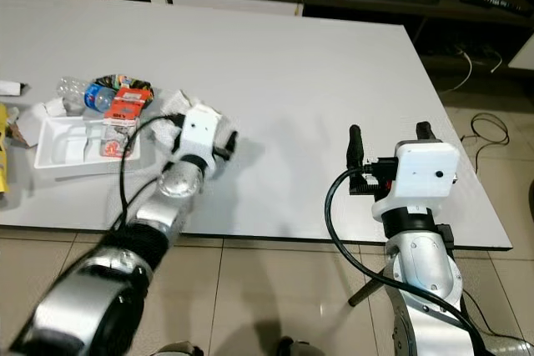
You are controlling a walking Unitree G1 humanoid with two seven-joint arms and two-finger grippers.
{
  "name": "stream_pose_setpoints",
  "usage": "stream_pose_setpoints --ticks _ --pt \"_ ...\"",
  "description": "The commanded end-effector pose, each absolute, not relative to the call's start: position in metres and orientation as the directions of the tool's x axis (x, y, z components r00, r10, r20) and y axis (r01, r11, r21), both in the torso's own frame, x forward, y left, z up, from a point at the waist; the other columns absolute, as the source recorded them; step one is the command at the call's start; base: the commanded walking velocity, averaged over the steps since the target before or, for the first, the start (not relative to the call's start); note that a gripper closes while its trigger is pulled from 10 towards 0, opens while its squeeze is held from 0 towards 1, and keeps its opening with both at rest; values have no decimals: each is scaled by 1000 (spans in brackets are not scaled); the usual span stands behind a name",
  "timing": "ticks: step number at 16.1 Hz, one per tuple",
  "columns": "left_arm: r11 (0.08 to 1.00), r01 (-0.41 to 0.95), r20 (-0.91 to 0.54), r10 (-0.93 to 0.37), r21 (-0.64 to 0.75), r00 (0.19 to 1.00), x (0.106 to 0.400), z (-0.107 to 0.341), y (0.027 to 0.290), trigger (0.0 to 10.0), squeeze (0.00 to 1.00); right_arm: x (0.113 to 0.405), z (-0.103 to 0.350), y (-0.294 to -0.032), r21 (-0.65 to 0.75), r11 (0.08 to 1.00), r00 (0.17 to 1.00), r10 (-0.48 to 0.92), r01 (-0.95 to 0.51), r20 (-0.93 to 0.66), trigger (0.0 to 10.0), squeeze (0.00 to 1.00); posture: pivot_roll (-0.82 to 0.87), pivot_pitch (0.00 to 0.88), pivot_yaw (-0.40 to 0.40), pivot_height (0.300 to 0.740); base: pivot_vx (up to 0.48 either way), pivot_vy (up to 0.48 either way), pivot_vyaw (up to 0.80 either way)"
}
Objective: Picking trash to rubbish bin
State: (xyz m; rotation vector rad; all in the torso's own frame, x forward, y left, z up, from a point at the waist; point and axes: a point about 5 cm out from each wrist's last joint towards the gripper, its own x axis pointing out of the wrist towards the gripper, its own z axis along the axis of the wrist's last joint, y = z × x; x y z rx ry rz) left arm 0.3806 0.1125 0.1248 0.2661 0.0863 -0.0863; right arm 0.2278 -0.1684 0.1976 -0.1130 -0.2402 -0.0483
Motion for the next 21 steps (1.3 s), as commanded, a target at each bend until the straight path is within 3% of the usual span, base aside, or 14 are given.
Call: stream_pose_setpoints --ticks 1,4,10,12,13,14,21 --pt "957 62 -91 -38 282 995 382 124 116 10000 0 224 201 -172 -98 992 967 -55 82 250 10000 0 75 165 -70 740 0 0 0" --pt "943 -18 -71 44 332 996 387 130 138 10000 0 223 202 -174 -100 991 966 -64 92 249 10000 0 72 161 -65 740 0 0 0" --pt "925 -33 -19 44 379 999 391 139 140 10000 0 225 202 -175 -102 990 965 -65 94 253 10000 0 82 149 -66 740 0 0 0" --pt "912 -22 -61 52 409 997 389 132 145 10000 0 225 202 -175 -102 990 965 -66 95 253 10000 0 78 145 -61 740 0 0 0" --pt "909 -9 -108 59 417 992 385 121 151 4353 0 225 201 -174 -103 990 965 -68 97 252 10000 0 78 145 -61 740 0 0 0" --pt "907 9 -151 60 421 987 382 112 154 0 0 224 201 -174 -102 990 966 -70 98 251 10000 0 78 145 -61 740 0 0 0" --pt "898 7 -233 106 440 967 366 84 170 0 0 223 199 -175 -104 989 967 -78 107 244 10000 0 73 146 -58 740 0 0 0"
